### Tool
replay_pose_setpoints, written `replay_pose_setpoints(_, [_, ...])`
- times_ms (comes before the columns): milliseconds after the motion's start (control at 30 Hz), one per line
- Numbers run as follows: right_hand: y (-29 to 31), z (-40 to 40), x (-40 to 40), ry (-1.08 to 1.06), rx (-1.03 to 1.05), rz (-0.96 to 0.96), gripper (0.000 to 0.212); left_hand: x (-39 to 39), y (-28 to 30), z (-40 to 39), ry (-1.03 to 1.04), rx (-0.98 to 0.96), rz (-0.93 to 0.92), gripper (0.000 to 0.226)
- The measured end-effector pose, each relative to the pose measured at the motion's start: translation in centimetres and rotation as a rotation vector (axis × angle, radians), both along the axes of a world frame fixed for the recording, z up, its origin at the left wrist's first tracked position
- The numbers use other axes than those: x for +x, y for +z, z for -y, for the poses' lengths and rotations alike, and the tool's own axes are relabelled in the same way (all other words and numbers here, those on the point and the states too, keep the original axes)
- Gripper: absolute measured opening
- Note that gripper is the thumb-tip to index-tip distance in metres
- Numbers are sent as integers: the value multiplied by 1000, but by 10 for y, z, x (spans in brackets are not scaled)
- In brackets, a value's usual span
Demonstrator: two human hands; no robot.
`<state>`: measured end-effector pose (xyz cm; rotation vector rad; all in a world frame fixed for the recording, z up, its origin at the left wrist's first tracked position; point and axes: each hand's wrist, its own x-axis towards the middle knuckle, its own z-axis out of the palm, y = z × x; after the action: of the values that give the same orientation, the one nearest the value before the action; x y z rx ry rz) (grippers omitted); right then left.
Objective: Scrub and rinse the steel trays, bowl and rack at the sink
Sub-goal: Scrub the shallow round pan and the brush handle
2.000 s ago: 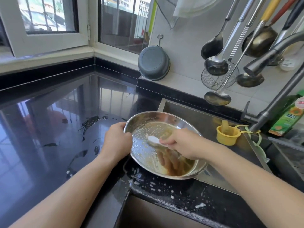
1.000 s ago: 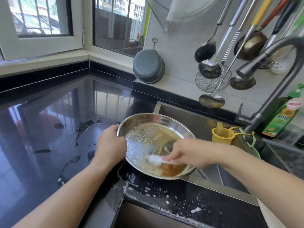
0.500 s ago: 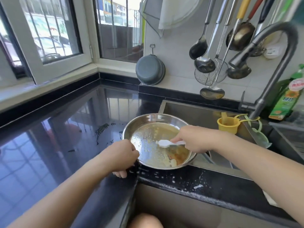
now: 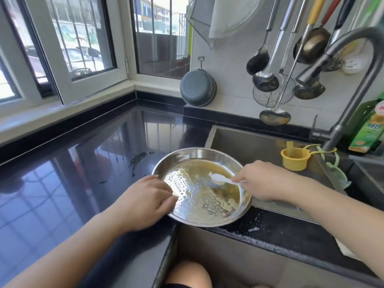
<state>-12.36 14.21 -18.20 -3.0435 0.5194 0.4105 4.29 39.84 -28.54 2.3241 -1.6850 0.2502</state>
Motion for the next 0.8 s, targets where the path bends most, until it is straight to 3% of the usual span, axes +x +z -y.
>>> replay_pose_setpoints(133, [-15, -21, 3, 6, -1, -112, 48, -2, -20, 1, 36, -148, -9, 44])
replay_pose_setpoints(300, [-22, -13, 21, -85, -188, -33, 39, 1, -25, 4, 87, -123, 7, 45])
replay_pose_setpoints(467, [-31, -39, 16, 51, 58, -16, 41, -3, -26, 9, 161, -142, 36, 47])
replay_pose_setpoints(633, [-29, -22, 30, -100, -194, -5, 35, -9, -27, 11, 186, -150, 64, 44])
replay_pose_setpoints(700, [-32, -34, 29, -44, -82, -14, 30, -8, -28, 11, 180, -153, 77, 44])
replay_pose_setpoints(800, [-35, -48, 31, 11, 65, -21, 42, -6, -30, 12, 183, -153, 89, 44])
